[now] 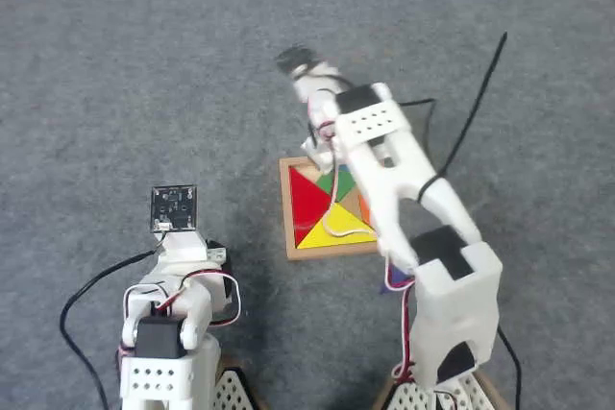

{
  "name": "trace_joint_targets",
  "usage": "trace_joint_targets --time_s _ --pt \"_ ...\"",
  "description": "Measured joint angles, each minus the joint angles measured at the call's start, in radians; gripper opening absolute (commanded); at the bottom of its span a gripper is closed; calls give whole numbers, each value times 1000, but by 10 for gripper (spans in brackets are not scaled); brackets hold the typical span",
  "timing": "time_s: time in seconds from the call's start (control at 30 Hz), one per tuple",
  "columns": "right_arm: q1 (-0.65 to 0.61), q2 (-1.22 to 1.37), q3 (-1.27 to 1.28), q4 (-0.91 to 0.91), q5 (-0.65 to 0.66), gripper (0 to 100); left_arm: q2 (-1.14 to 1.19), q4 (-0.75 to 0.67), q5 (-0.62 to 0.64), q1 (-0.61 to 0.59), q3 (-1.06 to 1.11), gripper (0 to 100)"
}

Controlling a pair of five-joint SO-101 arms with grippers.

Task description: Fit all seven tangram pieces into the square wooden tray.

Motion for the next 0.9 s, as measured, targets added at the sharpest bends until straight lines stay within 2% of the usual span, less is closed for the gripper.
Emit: trace_joint_targets --time_s 0.37,0.6,0.9 --pt "25 2 0 0 279 51 0 0 0 0 0 14" --pt "-46 29 -11 0 367 53 0 0 0 0 0 14" --pt "-55 153 -94 -9 459 54 0 0 0 0 0 14"
